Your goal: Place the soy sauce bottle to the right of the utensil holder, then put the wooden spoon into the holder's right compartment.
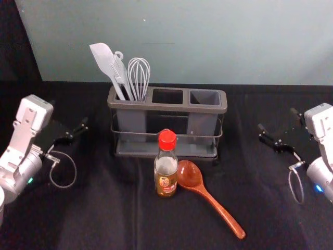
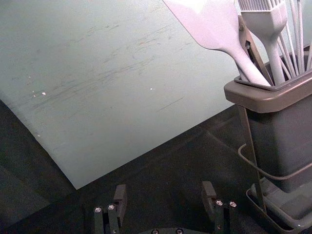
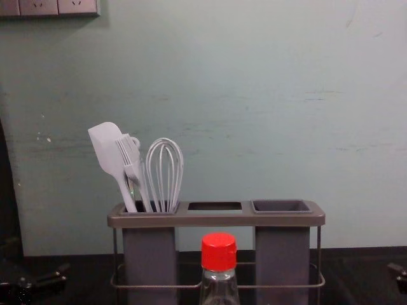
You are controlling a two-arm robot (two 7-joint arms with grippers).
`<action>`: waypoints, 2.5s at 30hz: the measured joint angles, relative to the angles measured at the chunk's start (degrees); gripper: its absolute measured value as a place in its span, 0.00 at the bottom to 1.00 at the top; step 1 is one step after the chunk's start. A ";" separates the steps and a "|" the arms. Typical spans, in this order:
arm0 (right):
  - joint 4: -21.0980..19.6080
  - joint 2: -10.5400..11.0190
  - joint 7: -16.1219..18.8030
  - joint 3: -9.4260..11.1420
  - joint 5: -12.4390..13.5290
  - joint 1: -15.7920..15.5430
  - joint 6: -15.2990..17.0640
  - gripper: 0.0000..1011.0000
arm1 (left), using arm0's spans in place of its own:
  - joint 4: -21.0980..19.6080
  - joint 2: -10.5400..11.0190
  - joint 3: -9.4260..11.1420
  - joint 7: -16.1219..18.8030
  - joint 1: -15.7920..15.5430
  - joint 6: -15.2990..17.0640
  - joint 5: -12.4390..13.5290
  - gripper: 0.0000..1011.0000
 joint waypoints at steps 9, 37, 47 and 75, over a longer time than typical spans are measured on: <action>0.00 0.00 0.00 0.00 0.00 0.00 0.00 0.99 | 0.00 0.00 0.00 0.00 0.00 0.00 0.00 0.99; 0.00 0.00 0.00 0.00 0.00 0.00 0.00 0.99 | 0.00 0.00 0.00 0.00 0.00 0.00 0.00 0.99; 0.00 0.00 0.00 0.00 0.00 0.00 0.00 0.99 | 0.00 0.00 0.00 0.00 0.00 0.00 0.00 0.99; -17.83 7.12 9.69 11.02 11.63 -15.71 -6.27 0.99 | 0.00 0.00 0.00 0.00 0.00 0.00 0.00 0.99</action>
